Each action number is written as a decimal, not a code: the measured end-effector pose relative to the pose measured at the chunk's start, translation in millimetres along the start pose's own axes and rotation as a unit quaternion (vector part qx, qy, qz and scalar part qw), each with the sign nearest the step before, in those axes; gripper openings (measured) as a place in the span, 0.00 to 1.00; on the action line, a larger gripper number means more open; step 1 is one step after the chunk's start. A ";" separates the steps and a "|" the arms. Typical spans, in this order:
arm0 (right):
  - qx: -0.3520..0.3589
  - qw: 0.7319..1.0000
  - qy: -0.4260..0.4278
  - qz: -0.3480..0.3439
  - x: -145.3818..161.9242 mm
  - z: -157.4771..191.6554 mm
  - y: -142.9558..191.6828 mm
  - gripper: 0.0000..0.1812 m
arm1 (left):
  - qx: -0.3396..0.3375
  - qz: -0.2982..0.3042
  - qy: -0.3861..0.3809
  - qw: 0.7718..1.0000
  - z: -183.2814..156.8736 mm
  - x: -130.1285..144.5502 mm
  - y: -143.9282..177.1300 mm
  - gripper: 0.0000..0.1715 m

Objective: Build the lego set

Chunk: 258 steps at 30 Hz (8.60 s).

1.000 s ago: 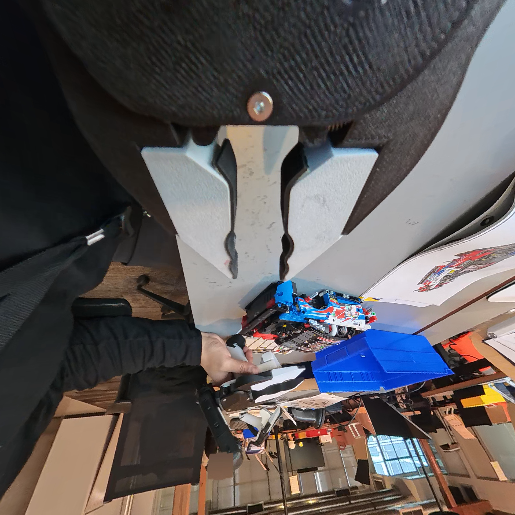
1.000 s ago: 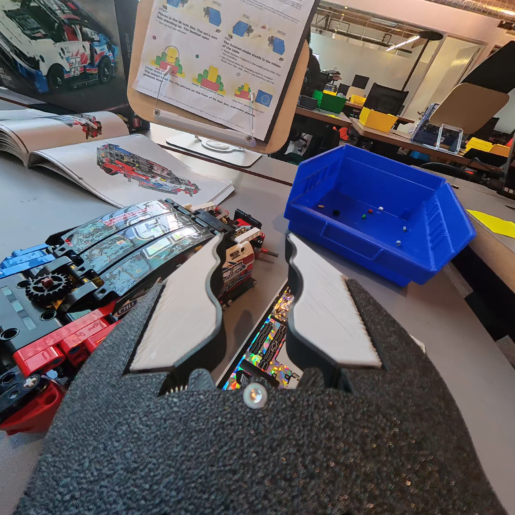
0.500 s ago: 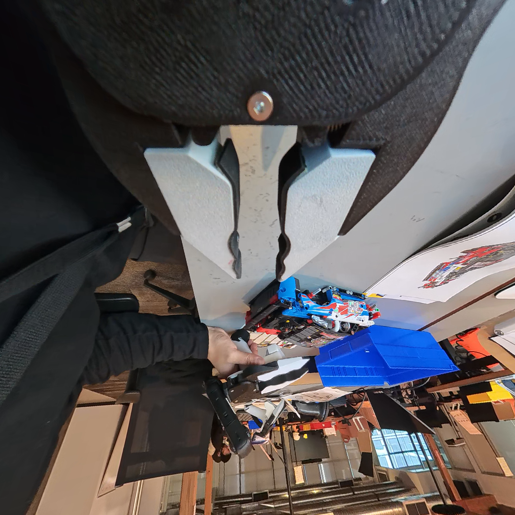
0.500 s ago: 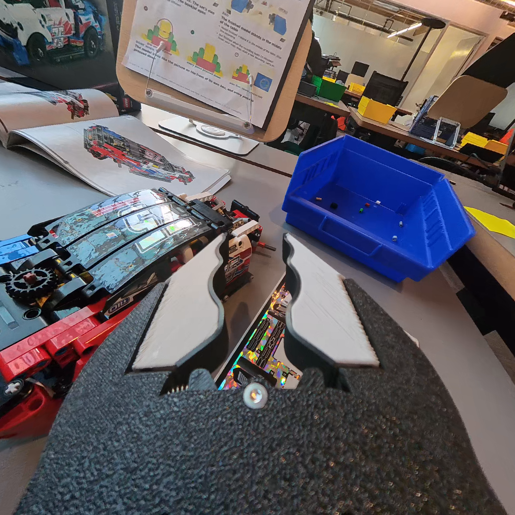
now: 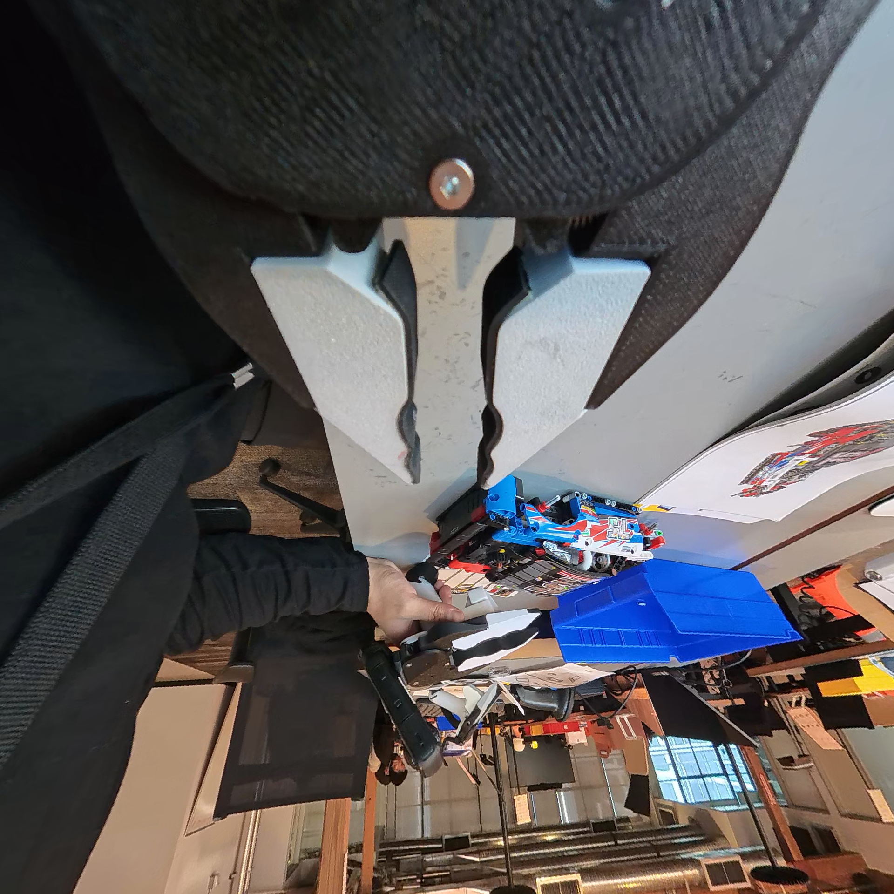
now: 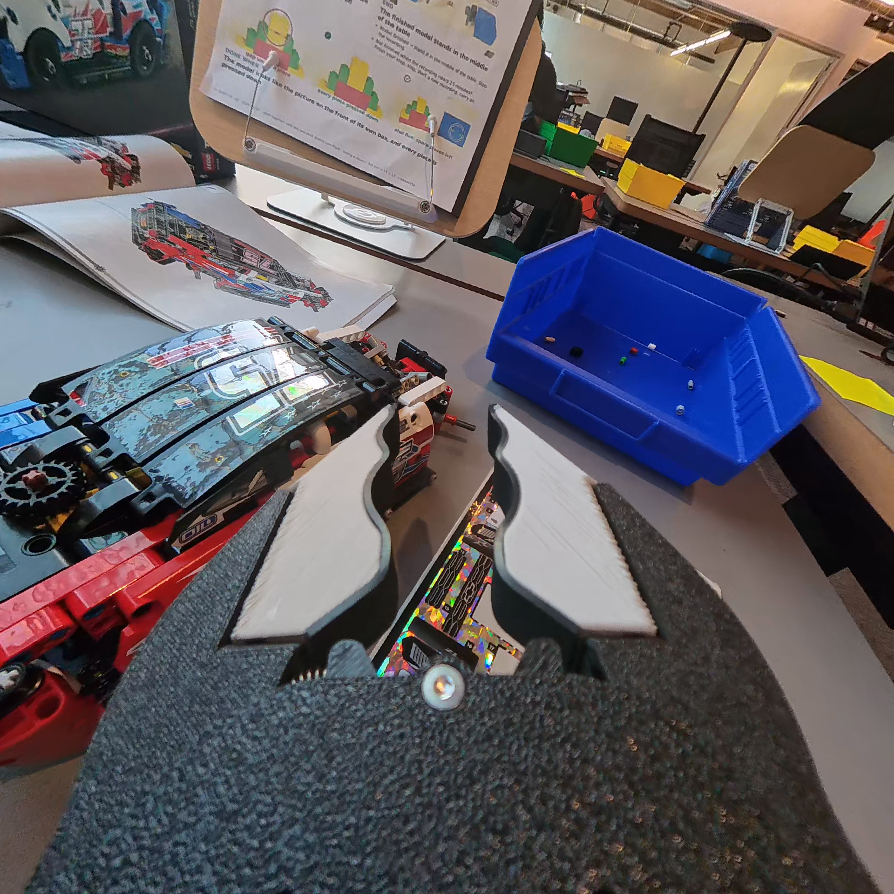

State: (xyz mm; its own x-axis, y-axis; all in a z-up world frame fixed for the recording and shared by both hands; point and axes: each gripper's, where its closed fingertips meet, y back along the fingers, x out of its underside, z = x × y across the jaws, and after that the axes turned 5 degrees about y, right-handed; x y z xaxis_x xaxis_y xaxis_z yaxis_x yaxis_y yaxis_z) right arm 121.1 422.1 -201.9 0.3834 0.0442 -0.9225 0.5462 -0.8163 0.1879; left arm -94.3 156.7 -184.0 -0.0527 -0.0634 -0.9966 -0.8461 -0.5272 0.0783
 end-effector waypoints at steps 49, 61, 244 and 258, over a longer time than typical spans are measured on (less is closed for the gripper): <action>-0.194 0.923 -0.069 0.326 97.0 18.6 81.4 0.06 | -0.050 0.042 -0.014 0.998 11.9 10.8 -9.0 0.13; -0.180 0.932 -0.058 0.309 95.3 -16.9 145.5 0.11 | -0.078 0.079 -0.027 0.993 17.6 20.8 -15.6 0.15; -0.419 0.902 0.049 0.092 133.4 -7.2 242.2 0.34 | -0.054 0.188 0.330 0.923 -156.0 99.9 -358.4 0.30; -0.411 0.907 0.054 0.075 126.6 -10.4 254.8 0.34 | -0.033 0.069 0.521 0.850 -148.9 83.9 -354.7 0.00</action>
State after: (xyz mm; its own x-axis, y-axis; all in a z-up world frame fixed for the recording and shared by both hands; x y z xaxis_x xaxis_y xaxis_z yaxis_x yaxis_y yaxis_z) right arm 316.5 225.7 -267.4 0.5456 0.0597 -0.8359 0.8356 -0.1142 0.5373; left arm 280.4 212.2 -291.6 0.3777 -0.8271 -0.4163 -0.8372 -0.4971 0.2281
